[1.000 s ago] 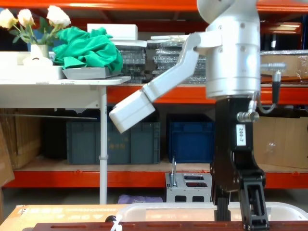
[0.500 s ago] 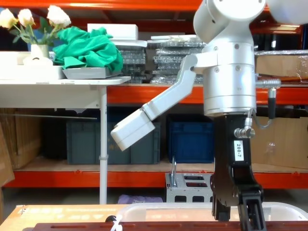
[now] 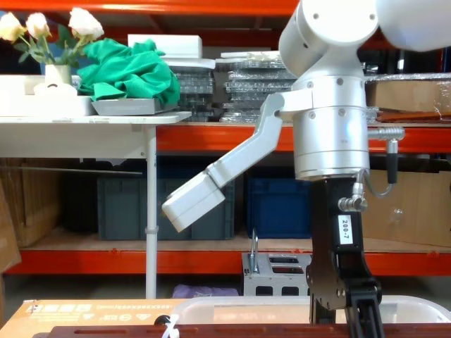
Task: Use one hand to grasp the basket and place it at the designated location.
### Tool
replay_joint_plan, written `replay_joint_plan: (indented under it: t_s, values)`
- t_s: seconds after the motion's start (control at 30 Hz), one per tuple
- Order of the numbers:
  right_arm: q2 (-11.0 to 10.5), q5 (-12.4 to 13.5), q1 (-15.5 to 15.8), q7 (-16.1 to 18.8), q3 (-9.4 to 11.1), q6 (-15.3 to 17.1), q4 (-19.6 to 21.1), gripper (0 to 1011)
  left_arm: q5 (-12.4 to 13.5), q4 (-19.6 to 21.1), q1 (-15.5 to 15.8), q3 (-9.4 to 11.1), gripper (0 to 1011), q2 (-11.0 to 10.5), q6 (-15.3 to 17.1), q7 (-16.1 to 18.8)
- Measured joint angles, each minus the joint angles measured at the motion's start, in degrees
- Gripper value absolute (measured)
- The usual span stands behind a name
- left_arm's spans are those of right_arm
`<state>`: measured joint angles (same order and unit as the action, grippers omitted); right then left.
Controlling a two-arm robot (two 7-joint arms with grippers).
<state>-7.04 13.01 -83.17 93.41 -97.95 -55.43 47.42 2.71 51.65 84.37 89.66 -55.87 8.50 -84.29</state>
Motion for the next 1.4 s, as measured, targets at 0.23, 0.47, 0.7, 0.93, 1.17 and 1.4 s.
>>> replay_joint_plan:
  t_s: [0.23, 0.47, 0.7, 0.93, 1.17, 1.4]
  values:
    - [2.14, 1.39, 0.47, 2.23, -0.59, -1.55, -3.46, 1000, 0.0, 0.0, 0.0, 0.0, 0, 0.0, 0.0, 0.0]
    - [2.11, 1.45, 0.47, 2.25, -0.6, -1.63, -3.33, 1000, 0.0, 0.0, 0.0, 0.0, 0, 0.0, 0.0, 0.0]
    - [1.95, 1.35, 0.43, 2.06, -0.52, -1.52, -3.07, 977, 0.0, 0.0, 0.0, 0.0, 0, 0.0, 0.0, 0.0]
    - [1.82, 1.32, 0.4, 1.9, -0.48, -1.39, -2.93, 815, 0.0, 0.0, 0.0, 0.0, 0, 0.0, 0.0, 0.0]
    - [1.78, 1.23, 0.37, 1.81, -0.45, -1.32, -2.85, 582, 0.0, 0.0, 0.0, 0.0, 0, 0.0, 0.0, 0.0]
    - [1.73, 1.16, 0.36, 1.77, -0.44, -1.28, -2.8, 351, 0.0, 0.0, 0.0, 0.0, 0, 0.0, 0.0, 0.0]
